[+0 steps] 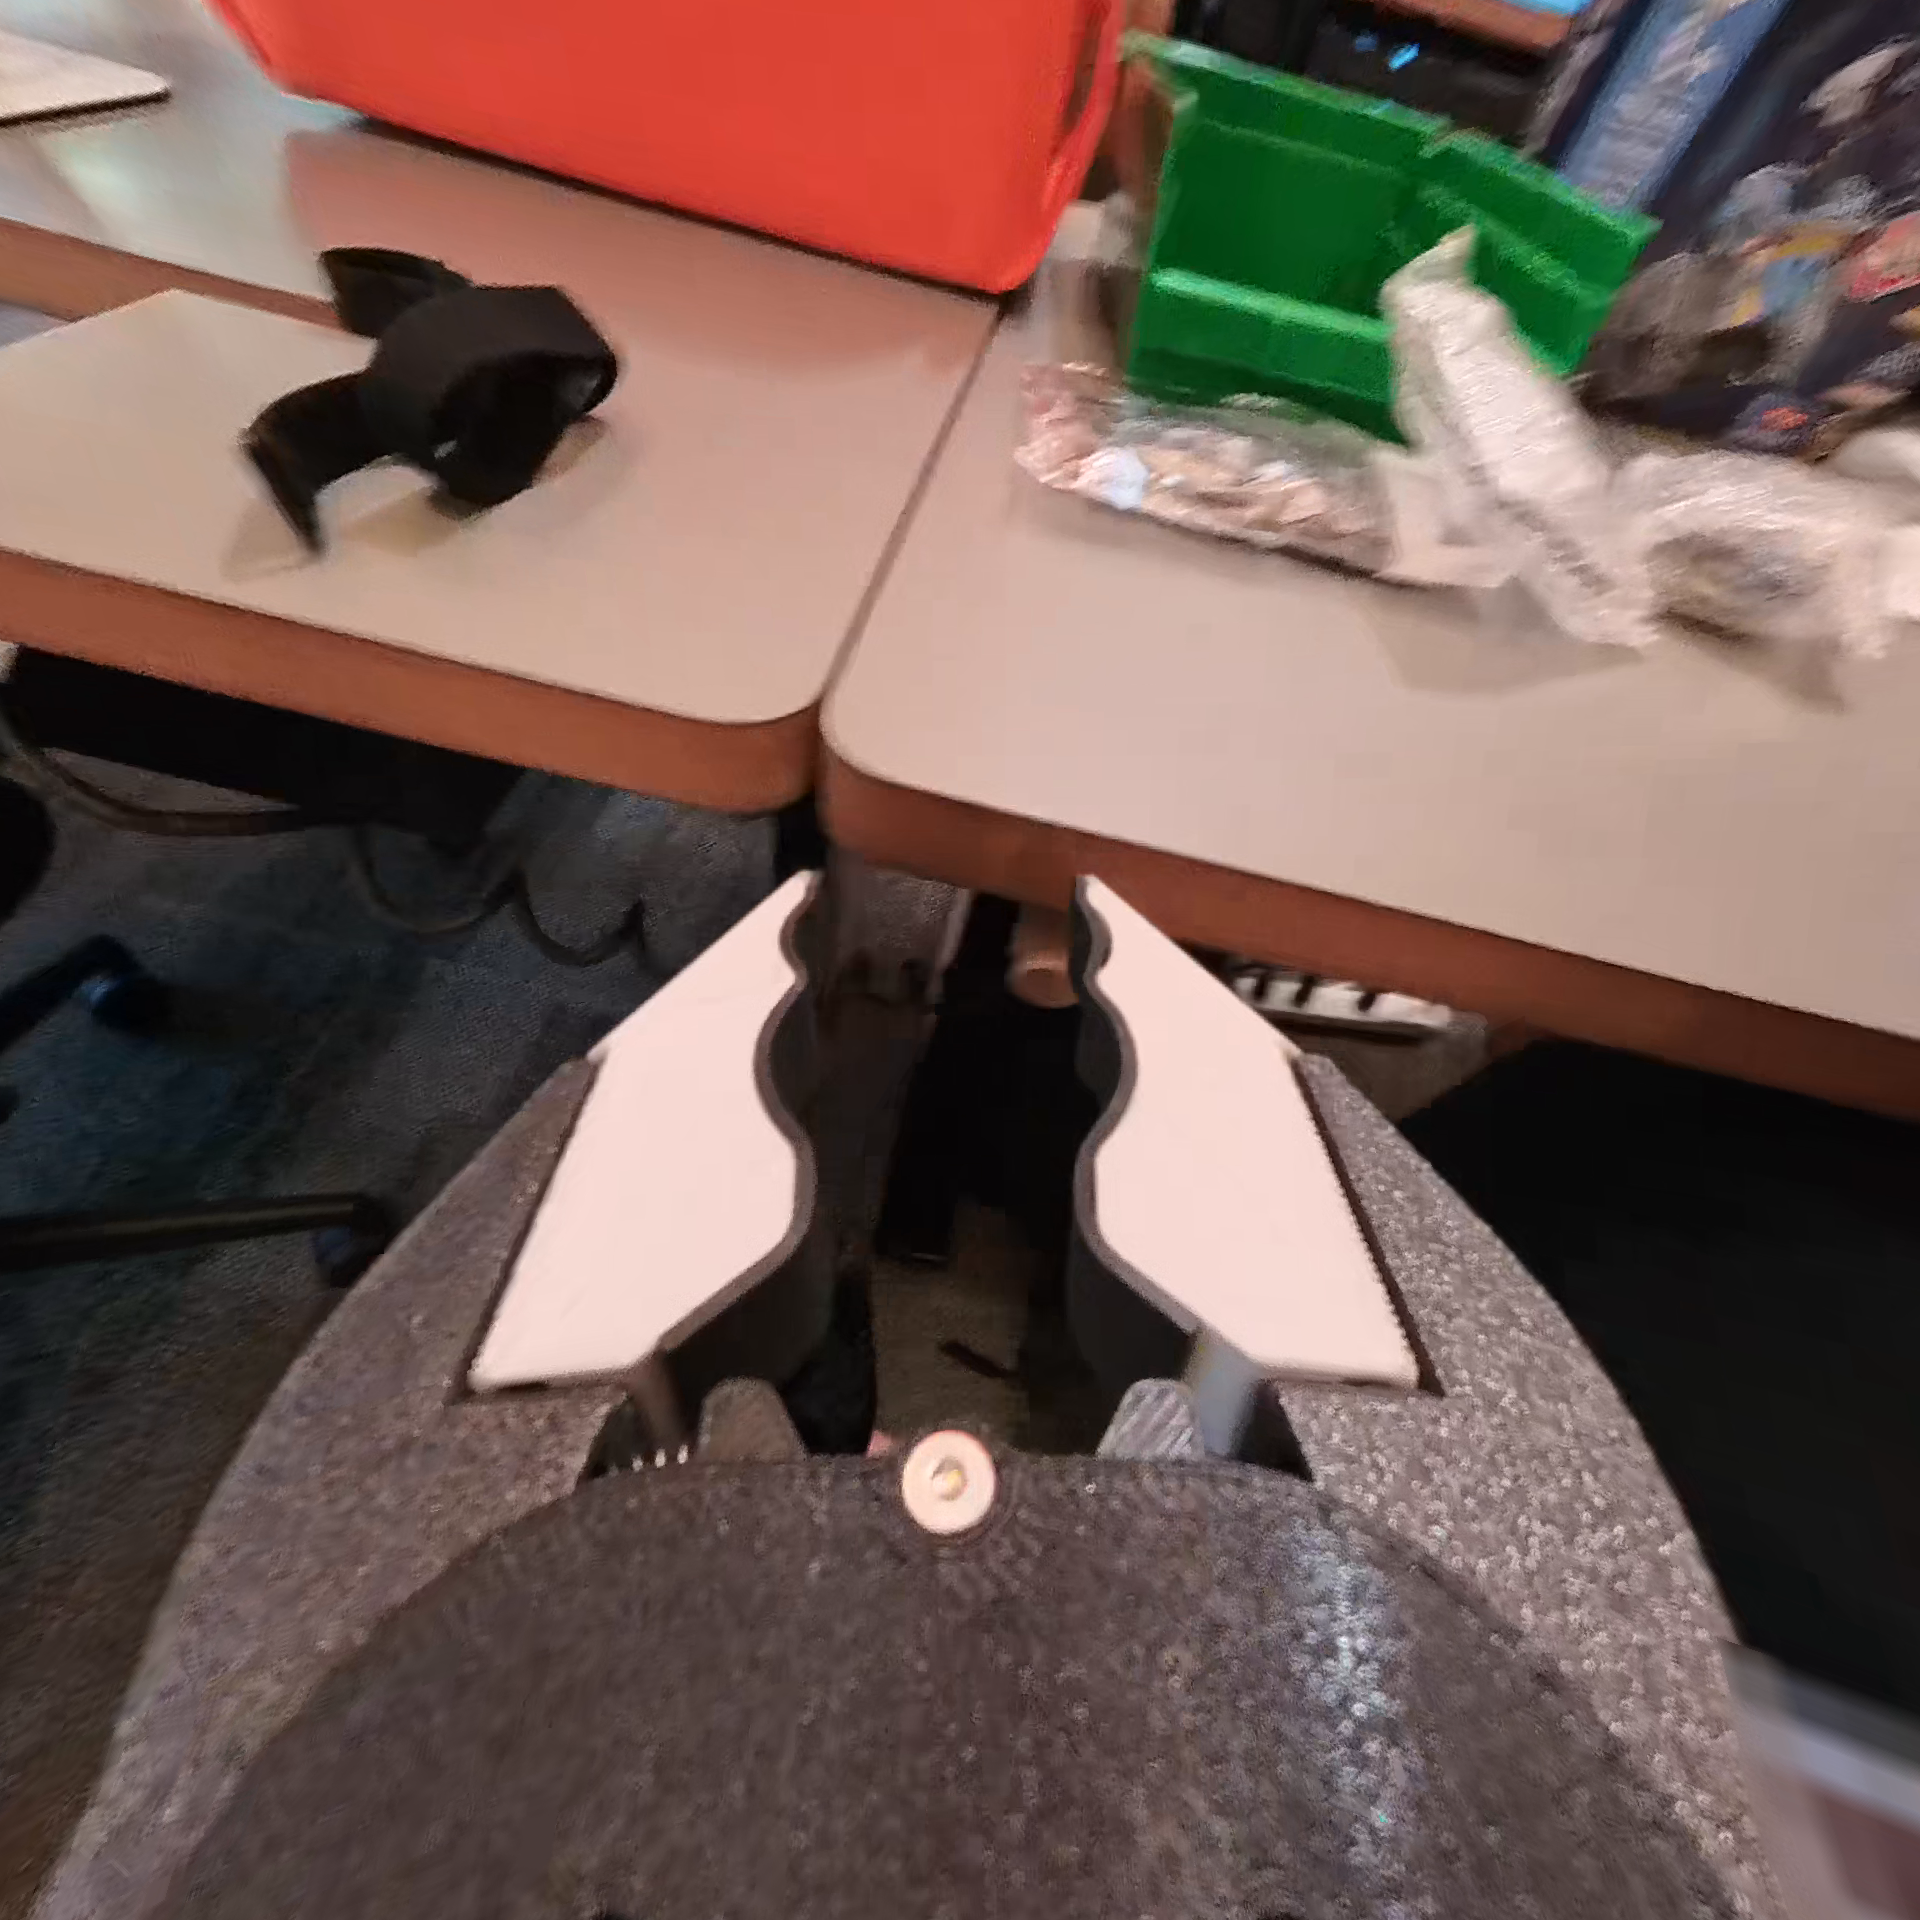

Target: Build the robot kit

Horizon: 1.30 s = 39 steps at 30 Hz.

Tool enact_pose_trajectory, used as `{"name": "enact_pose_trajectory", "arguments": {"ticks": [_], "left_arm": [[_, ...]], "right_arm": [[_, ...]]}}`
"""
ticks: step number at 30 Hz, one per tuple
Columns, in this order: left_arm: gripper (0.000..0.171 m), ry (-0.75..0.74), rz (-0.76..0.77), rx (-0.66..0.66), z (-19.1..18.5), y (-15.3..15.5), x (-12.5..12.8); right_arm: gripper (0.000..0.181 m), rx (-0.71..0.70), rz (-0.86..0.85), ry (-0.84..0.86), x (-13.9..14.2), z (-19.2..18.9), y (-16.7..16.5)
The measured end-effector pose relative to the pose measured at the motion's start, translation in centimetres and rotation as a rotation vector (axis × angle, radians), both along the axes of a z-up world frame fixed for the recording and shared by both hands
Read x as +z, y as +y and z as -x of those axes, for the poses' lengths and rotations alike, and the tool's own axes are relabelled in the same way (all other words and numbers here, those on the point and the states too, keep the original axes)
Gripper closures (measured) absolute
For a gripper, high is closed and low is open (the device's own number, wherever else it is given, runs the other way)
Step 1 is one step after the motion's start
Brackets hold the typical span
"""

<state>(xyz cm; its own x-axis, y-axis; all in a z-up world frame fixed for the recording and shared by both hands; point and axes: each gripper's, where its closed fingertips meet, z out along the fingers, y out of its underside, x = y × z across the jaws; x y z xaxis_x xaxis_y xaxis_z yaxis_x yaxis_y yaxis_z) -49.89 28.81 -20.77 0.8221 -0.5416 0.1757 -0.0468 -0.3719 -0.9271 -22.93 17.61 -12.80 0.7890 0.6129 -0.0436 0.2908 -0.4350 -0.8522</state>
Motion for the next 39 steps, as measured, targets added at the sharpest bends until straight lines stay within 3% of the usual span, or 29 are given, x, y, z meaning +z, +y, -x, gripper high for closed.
{"name": "enact_pose_trajectory", "arguments": {"ticks": [3, 6, 8, 10, 12, 13, 14, 17, 19, 24, 26, 29, 30, 35, 39], "left_arm": [[0.126, 0.011, 0.054, 0.077, 2.2, 2.3, -3.0], [0.127, 0.024, 0.113, 0.114, 4.1, 4.8, -7.9], [0.134, 0.192, 0.087, 0.108, 5.6, 6.8, -12.1], [0.134, 0.308, 0.102, 0.063, 6.4, 9.2, -13.6], [0.137, 0.306, 0.063, 0.038, 6.9, 11.6, -14.2], [0.138, 0.310, 0.117, 0.040, 7.4, 12.4, -15.4], [0.138, 0.302, 0.176, 0.016, 7.3, 12.8, -16.5], [0.137, 0.336, 0.281, -0.088, 6.7, 12.7, -19.3], [0.137, 0.380, 0.284, -0.123, 6.5, 12.6, -20.2], [0.137, 0.414, 0.330, -0.188, 6.3, 11.6, -21.6], [0.137, 0.419, 0.347, -0.193, 6.9, 11.0, -22.1], [0.137, 0.421, 0.360, -0.168, 8.2, 10.3, -22.4], [0.137, 0.419, 0.368, -0.157, 8.7, 10.0, -22.6], [0.137, 0.436, 0.396, -0.099, 11.6, 8.2, -23.3], [0.138, 0.460, 0.398, -0.070, 13.4, 6.5, -23.3]], "right_arm": [[0.099, -0.119, 0.106, -0.074, -3.1, -1.6, 4.7], [0.093, -0.219, 0.175, -0.124, -6.3, -1.8, 10.0], [0.089, -0.254, 0.204, -0.227, -8.6, -1.8, 12.9], [0.093, -0.305, 0.171, -0.371, -9.4, -2.7, 15.2], [0.155, -0.345, 0.131, -0.340, -7.8, -2.8, 16.4], [0.175, -0.387, 0.104, -0.360, -6.5, -3.7, 16.6], [0.178, -0.428, 0.075, -0.367, -4.7, -4.6, 16.6], [0.179, -0.575, -0.034, -0.296, 1.4, -6.9, 15.6], [0.179, -0.628, -0.072, -0.315, 3.8, -7.8, 14.6], [0.178, -0.633, -0.077, -0.270, 4.3, -6.9, 12.7], [0.178, -0.565, -0.023, 0.000, 4.6, -5.0, 12.1], [0.179, -0.342, 0.067, 0.560, 7.5, -1.7, 10.7], [0.179, -0.290, 0.082, 0.631, 8.1, -1.2, 10.2], [0.179, -0.217, 0.045, 0.476, 8.5, 0.5, 8.3], [0.178, -0.136, 0.065, 0.637, 10.2, 1.3, 7.3]]}}
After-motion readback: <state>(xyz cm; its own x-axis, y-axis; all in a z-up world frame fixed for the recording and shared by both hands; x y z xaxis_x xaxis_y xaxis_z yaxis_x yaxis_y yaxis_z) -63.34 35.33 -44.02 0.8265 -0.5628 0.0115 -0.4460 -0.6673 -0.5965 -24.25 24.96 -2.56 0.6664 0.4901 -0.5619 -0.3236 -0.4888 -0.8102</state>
